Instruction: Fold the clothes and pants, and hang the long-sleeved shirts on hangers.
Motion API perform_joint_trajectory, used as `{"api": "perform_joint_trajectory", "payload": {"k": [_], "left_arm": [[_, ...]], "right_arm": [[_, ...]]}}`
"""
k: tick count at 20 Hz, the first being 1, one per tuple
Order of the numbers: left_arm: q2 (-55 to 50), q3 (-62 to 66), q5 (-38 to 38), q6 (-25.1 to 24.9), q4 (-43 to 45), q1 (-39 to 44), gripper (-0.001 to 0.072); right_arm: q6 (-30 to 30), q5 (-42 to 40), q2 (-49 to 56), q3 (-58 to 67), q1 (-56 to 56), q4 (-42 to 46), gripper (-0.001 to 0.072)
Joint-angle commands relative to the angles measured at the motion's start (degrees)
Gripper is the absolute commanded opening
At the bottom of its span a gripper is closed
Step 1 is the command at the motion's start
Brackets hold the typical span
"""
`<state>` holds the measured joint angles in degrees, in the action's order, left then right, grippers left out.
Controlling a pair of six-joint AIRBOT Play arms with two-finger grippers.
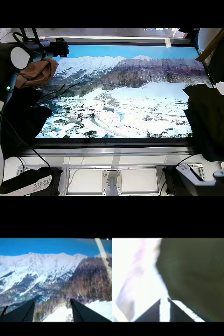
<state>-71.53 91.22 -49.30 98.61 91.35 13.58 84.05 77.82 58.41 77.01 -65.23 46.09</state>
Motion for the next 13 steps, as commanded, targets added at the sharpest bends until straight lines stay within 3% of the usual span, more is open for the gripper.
{"api": "perform_joint_trajectory", "payload": {"k": [1,4,7,13], "left_arm": [[0.0,0.0,-3.5,0.0,0.0,0.0,0.0483],[0.0,0.0,-3.5,0.0,0.0,0.0,0.0483],[0.0,0.0,-3.5,0.0,0.0,0.0,0.0483],[0.0,0.0,-3.5,0.0,0.0,0.0,0.0483]], "right_arm": [[-10.7,0.9,-1.4,0.8,25.9,-3.7,0.0014],[-12.0,-2.1,-0.6,0.8,45.4,6.6,0.0014],[-11.5,-3.1,0.8,0.7,57.7,12.2,0.0014],[-11.5,-2.0,1.7,0.7,63.8,13.1,0.0014]]}}
